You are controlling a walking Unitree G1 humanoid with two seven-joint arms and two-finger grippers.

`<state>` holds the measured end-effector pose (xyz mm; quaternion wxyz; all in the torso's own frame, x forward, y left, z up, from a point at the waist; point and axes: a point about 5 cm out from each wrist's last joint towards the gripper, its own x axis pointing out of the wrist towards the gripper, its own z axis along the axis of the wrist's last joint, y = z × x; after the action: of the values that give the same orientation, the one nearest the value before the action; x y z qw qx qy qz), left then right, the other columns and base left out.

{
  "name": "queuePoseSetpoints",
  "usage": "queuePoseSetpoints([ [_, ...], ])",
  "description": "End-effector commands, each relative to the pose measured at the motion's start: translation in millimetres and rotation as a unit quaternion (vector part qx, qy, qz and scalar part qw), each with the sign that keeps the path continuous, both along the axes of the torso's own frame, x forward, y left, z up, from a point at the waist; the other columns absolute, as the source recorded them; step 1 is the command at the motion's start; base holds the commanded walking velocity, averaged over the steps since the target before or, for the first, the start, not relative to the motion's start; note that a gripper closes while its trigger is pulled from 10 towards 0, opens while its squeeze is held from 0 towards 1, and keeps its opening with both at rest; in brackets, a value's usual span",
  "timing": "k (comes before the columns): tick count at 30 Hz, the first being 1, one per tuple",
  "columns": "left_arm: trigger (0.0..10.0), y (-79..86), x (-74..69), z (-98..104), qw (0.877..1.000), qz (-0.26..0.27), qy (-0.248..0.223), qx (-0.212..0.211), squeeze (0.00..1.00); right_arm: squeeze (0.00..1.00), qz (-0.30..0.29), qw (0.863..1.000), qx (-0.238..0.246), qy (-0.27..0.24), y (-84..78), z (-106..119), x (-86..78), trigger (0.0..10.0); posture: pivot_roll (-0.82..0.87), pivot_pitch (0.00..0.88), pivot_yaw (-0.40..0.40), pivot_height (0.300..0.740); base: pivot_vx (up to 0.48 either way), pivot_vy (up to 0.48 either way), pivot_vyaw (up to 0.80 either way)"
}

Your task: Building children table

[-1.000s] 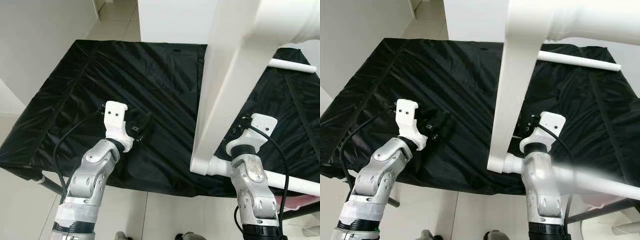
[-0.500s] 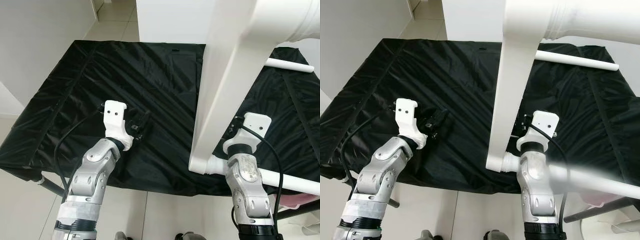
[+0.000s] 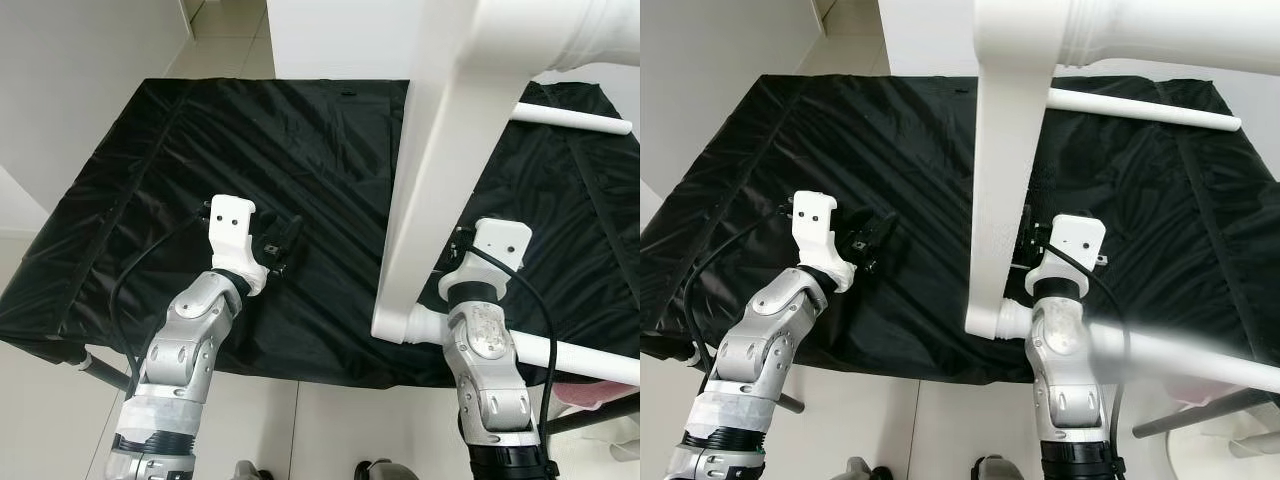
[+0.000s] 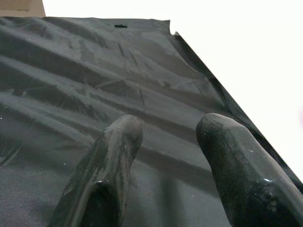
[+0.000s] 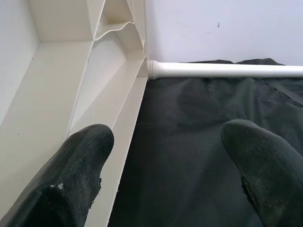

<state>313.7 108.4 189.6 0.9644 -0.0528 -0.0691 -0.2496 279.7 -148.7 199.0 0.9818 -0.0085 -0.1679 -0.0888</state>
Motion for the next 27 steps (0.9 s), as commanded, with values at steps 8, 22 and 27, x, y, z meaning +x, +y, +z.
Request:
queuePoseSetpoints([
  [8,10.0,4.0,0.7,-3.8,1.000,0.014,0.007,0.013,0.00,0.00,0.005,1.000,-0.007,0.013,7.1,-6.5,-1.0,10.0,-0.14,0.179,0.105,0.740,0.000,0.000,0.00],
  [22,10.0,5.6,-0.1,-3.6,1.000,0.018,0.007,0.016,0.00,0.00,-0.001,1.000,-0.016,0.014,8.0,-6.6,-1.6,10.0,-0.13,0.189,0.111,0.740,0.000,0.000,0.00],
  [27,10.0,6.5,-0.7,-3.4,1.000,0.018,0.007,0.017,0.00,0.00,-0.001,1.000,-0.019,0.012,9.8,-6.1,-1.8,10.0,-0.13,0.191,0.113,0.740,0.000,0.000,0.00],
])
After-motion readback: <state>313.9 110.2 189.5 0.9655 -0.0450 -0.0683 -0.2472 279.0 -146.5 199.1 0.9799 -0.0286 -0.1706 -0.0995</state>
